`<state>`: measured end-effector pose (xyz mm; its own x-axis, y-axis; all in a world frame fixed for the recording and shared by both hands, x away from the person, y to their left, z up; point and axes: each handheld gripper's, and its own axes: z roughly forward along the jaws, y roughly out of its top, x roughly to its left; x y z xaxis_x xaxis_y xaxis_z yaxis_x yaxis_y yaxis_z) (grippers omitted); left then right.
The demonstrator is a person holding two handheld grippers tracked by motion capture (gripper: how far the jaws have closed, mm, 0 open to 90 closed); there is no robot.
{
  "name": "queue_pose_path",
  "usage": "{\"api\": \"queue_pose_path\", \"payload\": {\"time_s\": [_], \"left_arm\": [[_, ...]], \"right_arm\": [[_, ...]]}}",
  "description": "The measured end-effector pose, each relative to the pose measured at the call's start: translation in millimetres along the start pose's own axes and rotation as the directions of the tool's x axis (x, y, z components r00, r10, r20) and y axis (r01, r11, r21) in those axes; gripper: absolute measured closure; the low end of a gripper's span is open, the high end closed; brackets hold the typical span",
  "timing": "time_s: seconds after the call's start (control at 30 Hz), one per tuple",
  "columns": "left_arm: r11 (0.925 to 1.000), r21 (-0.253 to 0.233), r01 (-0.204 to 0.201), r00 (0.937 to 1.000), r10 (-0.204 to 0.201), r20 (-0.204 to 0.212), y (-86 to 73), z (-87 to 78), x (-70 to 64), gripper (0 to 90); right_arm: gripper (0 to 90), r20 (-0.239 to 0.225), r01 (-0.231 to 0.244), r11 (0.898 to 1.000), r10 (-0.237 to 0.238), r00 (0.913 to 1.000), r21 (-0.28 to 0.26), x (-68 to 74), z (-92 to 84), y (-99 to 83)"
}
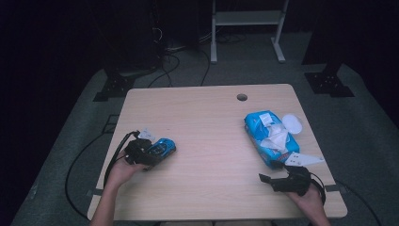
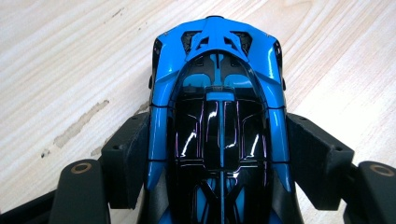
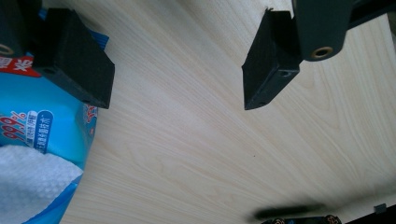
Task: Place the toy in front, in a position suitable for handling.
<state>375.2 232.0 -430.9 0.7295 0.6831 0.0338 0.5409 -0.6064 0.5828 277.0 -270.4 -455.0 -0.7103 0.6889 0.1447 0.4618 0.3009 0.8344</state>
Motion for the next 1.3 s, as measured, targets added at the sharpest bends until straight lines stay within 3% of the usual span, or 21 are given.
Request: {"api": "queue_pose_path", "payload": {"time_s": [0.57,0.77,1.0,1.3], "left_arm": [[0.9942,-0.045,-0.097,0.9943,0.099,0.040,39.8,1.1,-28.7,28.3],[0.9888,-0.067,-0.133,0.9874,0.138,0.077,56.8,6.5,-45.0,28.3],[0.9812,-0.066,-0.181,0.9748,0.188,0.120,71.9,22.0,-67.4,28.3],[0.9747,-0.086,-0.206,0.9616,0.218,0.167,84.4,37.2,-89.5,28.3]], "right_arm": [[24.2,0.001,-0.002,1.000,0.002,1.0000,-0.011,-0.4,-2.7,0.4],[24.2,-0.002,0.000,1.000,0.000,1.0000,-0.011,-0.7,-2.7,0.4],[24.2,-0.002,-0.004,1.000,0.004,1.0000,-0.017,-0.9,-3.9,0.7],[24.2,-0.002,-0.002,1.000,0.002,1.0000,-0.014,-0.6,-2.9,0.9]]}}
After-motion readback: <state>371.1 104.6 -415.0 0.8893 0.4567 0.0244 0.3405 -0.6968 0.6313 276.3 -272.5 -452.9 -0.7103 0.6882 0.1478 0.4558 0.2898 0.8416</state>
